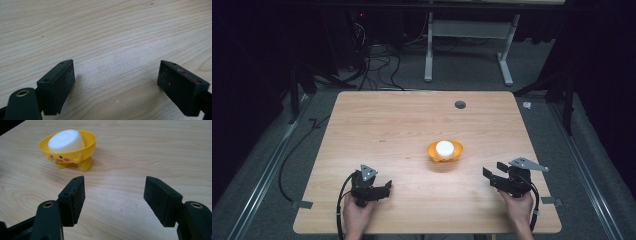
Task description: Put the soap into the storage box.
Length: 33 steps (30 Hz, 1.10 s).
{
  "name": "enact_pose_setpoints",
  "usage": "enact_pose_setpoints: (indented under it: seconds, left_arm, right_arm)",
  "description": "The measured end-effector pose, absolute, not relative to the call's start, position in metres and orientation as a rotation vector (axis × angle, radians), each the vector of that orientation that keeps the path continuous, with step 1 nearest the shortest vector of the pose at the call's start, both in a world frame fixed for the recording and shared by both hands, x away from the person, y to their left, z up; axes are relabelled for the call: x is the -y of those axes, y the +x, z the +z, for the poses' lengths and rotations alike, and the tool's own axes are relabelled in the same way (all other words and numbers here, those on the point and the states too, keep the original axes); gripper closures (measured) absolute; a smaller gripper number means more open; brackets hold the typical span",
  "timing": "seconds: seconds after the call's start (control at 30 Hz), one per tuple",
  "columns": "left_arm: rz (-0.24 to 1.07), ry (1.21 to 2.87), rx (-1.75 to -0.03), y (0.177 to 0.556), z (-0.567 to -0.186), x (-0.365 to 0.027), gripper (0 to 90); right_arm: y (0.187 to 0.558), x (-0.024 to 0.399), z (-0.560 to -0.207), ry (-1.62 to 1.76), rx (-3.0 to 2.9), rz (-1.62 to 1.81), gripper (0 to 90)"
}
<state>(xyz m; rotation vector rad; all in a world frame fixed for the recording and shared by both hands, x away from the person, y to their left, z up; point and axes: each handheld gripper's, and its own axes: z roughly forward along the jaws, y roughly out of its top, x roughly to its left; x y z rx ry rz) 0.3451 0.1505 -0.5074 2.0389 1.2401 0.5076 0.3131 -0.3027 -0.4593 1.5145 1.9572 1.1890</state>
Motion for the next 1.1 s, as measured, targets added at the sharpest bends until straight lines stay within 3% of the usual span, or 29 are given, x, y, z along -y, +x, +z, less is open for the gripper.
enact_pose_setpoints:
  seconds: [1.1]
  left_arm:
    - [0.507, 2.039, -1.24, 0.345, -0.507, -0.151, 14.9]
  right_arm:
    - [0.31, 0.286, -0.487, 1.512, -2.031, 1.135, 34.7]
